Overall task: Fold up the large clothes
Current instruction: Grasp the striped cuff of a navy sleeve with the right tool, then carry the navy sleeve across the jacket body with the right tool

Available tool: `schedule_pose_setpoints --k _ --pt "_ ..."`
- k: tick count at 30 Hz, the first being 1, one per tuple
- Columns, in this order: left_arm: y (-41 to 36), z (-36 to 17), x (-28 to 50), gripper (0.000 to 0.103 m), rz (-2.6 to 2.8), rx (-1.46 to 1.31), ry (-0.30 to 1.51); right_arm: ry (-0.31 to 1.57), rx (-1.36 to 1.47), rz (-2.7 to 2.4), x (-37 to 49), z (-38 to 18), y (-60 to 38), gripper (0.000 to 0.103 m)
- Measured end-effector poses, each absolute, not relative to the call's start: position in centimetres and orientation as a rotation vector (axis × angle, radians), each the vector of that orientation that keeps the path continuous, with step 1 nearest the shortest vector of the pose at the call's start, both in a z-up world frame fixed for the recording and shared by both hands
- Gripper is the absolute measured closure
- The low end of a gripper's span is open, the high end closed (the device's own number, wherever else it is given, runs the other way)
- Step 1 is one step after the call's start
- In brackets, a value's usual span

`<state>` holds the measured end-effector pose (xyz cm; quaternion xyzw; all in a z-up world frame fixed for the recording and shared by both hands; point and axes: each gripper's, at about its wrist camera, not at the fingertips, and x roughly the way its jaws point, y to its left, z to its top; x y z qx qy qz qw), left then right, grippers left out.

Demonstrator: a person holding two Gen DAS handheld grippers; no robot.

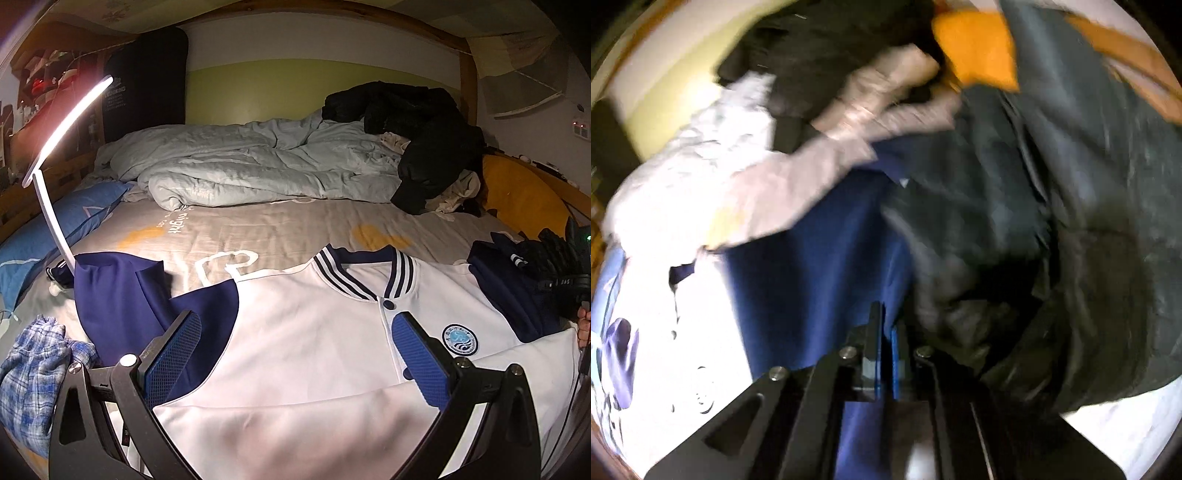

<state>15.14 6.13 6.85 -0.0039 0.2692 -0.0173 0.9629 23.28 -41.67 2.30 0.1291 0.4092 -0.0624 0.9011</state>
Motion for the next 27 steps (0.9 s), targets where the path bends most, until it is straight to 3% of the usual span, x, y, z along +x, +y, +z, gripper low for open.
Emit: schedule_pose_setpoints --k 8,16,18,22,24,27 --pt "6.2 7.5 14.4 0.0 -0.041 -0.012 0.524 0.82 0.133 0.068 21.1 3.7 -35.5 0.1" --pt "5.5 7.4 14.3 0.0 -0.038 0.023 0.52 0.946 0.03 0.185 20.6 1.0 -30.9 0.096" --pt "5.2 7.4 14.2 0.0 -0.037 0.038 0.513 0.922 0.162 0.201 20.7 1.9 -33.0 0.083" --pt "4.5 7.1 14.2 0.0 -0.023 0.091 0.496 0.838 0.353 0.137 21.0 3.4 -37.1 0.077" --pt "4.2 6.7 14.5 0.0 -0.021 0.108 0.511 0.814 0.336 0.044 21.5 3.7 -38.1 0.056" --pt "4.1 6.2 15.0 0.0 -0.026 0.102 0.531 0.831 0.377 -0.032 23.1 2.9 -40.1 0.049"
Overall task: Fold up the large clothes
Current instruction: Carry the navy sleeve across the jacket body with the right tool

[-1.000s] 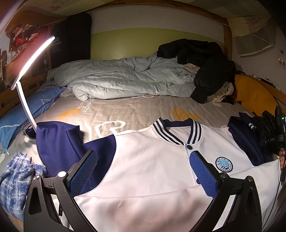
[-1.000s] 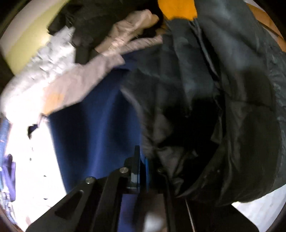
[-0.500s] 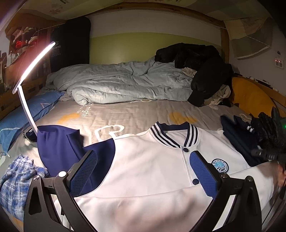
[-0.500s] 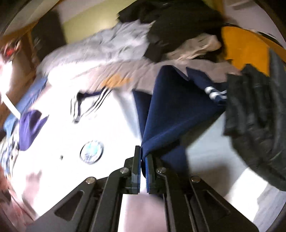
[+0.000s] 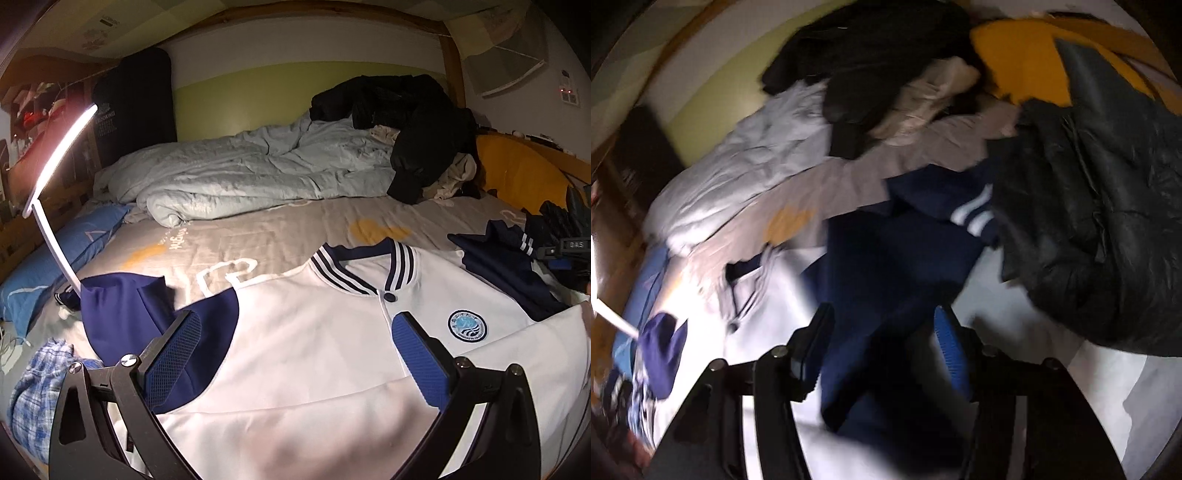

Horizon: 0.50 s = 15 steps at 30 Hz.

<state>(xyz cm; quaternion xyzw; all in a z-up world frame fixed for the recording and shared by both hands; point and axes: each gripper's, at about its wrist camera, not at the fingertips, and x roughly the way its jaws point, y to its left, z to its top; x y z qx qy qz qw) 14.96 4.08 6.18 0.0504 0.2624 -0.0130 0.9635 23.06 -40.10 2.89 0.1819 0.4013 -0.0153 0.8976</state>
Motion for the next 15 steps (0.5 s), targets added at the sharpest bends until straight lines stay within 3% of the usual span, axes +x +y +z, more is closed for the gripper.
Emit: schedule_pose_setpoints --k 8,10,13,14,15 --pt "4.1 4.6 15.8 0.0 -0.025 0.099 0.579 0.96 0.479 -0.103 27.2 -1.6 -42.9 0.049" --pt "4.0 4.4 16.0 0.0 -0.019 0.107 0.581 0.971 0.424 -0.093 27.9 -1.9 -42.1 0.054" --pt "4.0 4.3 16.0 0.0 -0.013 0.119 0.574 0.967 0.352 -0.092 28.5 -1.9 -41.3 0.074" --pt "4.0 4.2 16.1 0.0 -0.016 0.117 0.575 0.97 0.35 -0.098 28.6 -2.0 -41.4 0.09" --pt "4.1 4.2 16.2 0.0 -0.02 0.113 0.578 0.971 0.348 -0.109 28.4 -2.1 -41.6 0.095"
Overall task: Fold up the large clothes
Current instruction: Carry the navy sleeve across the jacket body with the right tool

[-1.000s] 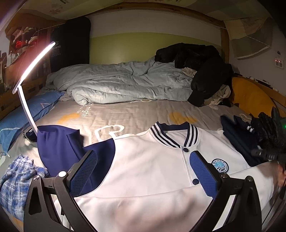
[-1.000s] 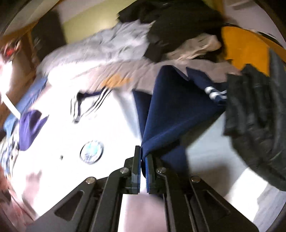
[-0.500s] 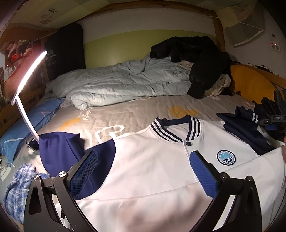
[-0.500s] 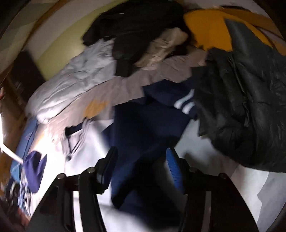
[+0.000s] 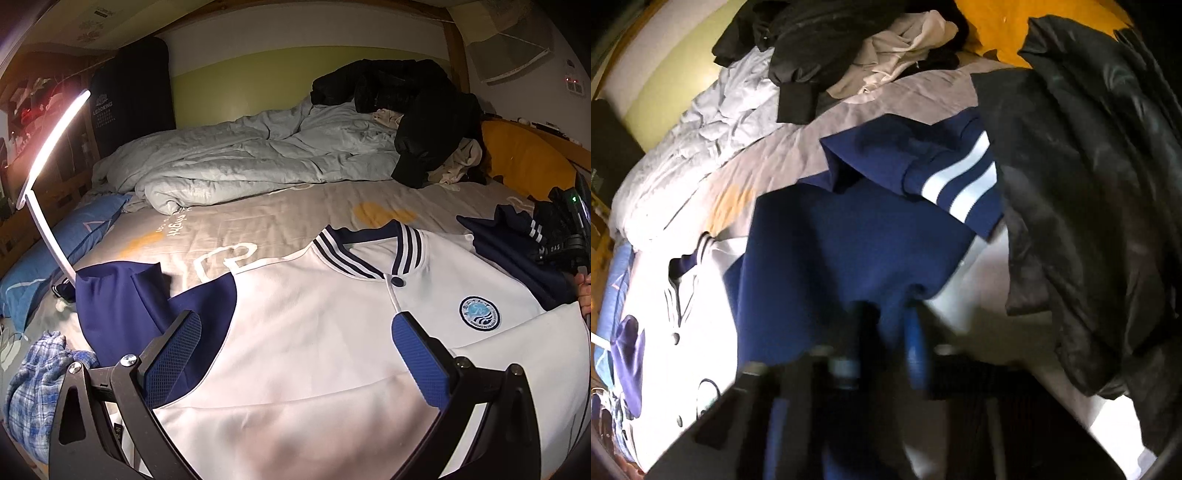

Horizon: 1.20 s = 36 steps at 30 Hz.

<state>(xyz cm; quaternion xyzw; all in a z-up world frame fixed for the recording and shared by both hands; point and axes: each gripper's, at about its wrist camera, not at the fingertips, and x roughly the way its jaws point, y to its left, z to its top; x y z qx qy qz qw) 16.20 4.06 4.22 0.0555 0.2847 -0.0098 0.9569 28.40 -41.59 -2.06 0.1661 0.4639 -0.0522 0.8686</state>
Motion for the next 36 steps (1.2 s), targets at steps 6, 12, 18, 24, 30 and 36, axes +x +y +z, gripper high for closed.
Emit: schedule_pose_setpoints --k 6,12,18,24,30,36 --pt "4.5 4.3 16.5 0.0 -0.016 0.081 0.593 0.806 0.196 -0.097 26.5 2.0 -38.7 0.098" --pt "4.5 5.2 15.7 0.0 -0.038 0.078 0.564 0.721 0.216 0.134 23.6 5.1 -34.6 0.098" --pt "3.7 5.5 15.1 0.0 -0.036 0.121 0.534 0.821 0.115 0.347 21.0 2.9 -27.3 0.098" --pt "3.7 5.7 14.9 0.0 -0.038 0.124 0.528 0.969 0.103 0.377 21.2 0.0 -24.8 0.095" --pt "4.4 5.7 15.1 0.0 -0.025 0.093 0.538 0.826 0.059 0.341 19.8 3.4 -26.5 0.073" --pt "5.0 6.3 15.0 0.0 0.015 0.102 0.503 0.71 0.098 0.213 19.8 6.1 -30.4 0.062"
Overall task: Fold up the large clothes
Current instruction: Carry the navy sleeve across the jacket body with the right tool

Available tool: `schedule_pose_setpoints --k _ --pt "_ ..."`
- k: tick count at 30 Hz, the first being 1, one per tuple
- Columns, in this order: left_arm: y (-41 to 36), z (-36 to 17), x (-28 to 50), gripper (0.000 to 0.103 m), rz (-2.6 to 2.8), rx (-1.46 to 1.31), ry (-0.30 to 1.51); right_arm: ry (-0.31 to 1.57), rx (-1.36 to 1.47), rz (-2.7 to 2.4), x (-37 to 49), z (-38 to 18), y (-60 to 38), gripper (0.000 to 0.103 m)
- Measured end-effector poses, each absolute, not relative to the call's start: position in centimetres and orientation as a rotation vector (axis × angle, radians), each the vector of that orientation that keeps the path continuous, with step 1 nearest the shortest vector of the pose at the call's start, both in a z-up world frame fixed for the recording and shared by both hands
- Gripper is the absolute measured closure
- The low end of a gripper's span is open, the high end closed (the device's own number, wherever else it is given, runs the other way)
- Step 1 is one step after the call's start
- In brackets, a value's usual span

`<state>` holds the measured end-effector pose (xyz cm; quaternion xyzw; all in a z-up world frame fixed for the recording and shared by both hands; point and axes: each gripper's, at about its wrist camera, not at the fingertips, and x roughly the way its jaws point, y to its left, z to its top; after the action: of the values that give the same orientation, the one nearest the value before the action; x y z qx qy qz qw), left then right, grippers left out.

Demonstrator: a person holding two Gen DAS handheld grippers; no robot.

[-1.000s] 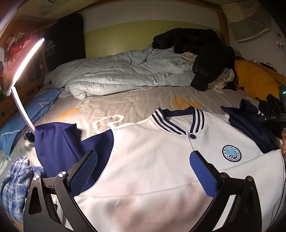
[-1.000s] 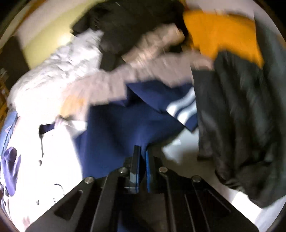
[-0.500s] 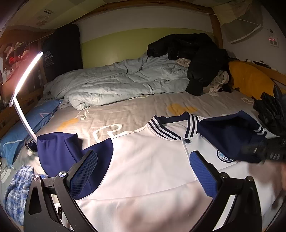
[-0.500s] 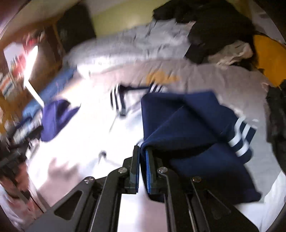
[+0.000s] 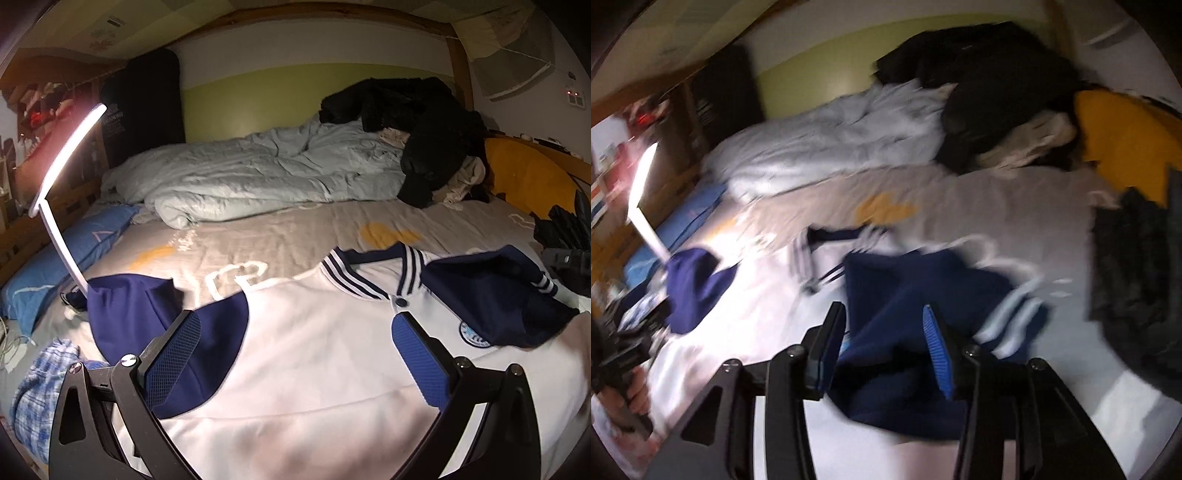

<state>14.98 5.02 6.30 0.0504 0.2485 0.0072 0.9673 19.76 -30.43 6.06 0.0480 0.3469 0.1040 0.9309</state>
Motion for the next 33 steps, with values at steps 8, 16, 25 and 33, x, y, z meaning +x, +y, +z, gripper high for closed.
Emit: schedule_pose_setpoints --k 8,16,25,33 --pt "5.4 6.0 15.4 0.0 0.02 0.092 0.524 0.84 -0.142 0.021 22.6 3.3 -32.6 0.04" --pt "5.7 5.8 15.9 0.0 -0.017 0.049 0.572 0.909 -0.234 -0.096 24.0 0.4 -33.4 0.063" --pt "6.4 6.4 15.7 0.0 -0.001 0.035 0.551 0.792 0.002 0.188 21.4 4.1 -32.2 0.096" --pt "5.1 6.5 14.9 0.002 -0.047 0.072 0.533 0.867 0.206 0.523 19.8 2.9 -27.5 0.097"
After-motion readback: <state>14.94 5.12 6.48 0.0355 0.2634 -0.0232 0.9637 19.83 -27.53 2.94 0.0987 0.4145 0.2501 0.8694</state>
